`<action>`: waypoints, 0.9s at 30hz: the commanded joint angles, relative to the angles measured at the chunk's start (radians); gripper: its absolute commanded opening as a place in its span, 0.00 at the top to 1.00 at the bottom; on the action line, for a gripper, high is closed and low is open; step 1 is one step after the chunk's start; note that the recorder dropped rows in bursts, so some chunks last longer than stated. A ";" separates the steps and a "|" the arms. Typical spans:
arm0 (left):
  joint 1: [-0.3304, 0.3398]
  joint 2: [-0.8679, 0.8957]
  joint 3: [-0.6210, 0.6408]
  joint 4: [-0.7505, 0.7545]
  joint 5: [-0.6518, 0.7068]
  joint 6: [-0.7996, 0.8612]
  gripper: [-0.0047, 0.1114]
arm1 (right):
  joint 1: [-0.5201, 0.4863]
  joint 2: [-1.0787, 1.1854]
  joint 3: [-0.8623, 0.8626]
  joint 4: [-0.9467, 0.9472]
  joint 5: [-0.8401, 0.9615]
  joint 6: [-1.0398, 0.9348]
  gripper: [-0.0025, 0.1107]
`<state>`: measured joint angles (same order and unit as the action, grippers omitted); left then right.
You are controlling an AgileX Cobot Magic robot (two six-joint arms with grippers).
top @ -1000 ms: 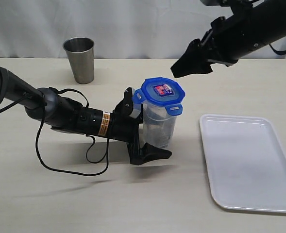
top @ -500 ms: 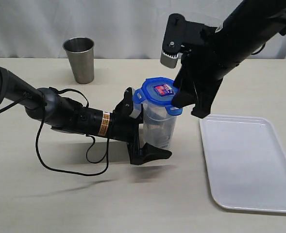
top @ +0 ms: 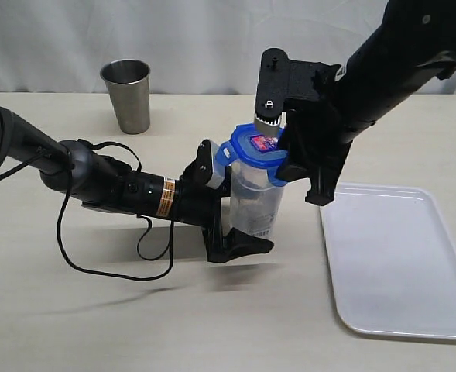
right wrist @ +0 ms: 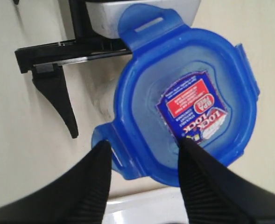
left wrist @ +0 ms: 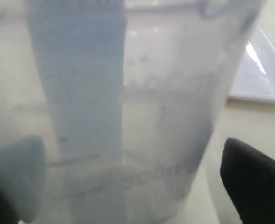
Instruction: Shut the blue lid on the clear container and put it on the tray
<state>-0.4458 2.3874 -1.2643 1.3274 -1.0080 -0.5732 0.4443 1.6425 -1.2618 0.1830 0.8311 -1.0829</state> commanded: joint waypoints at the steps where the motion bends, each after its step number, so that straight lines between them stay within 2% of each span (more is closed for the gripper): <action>1: -0.008 -0.002 -0.006 -0.001 -0.015 -0.007 0.06 | 0.013 -0.002 0.043 -0.024 -0.057 -0.017 0.60; 7: -0.008 -0.002 -0.006 -0.001 -0.015 -0.007 0.06 | 0.082 -0.002 0.105 -0.126 -0.130 -0.018 0.60; 13: -0.008 -0.002 -0.006 -0.001 -0.018 -0.007 0.06 | 0.082 -0.002 0.193 -0.175 -0.237 -0.017 0.60; 18: -0.008 -0.002 -0.006 -0.001 -0.018 -0.007 0.06 | 0.082 0.007 0.197 -0.175 -0.240 -0.017 0.63; 27: -0.008 -0.002 -0.006 -0.001 -0.020 -0.007 0.06 | 0.082 0.042 0.197 -0.175 -0.251 -0.008 0.63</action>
<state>-0.4423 2.3874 -1.2664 1.2962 -0.9839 -0.5774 0.5281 1.6294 -1.0938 0.0203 0.5002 -1.1084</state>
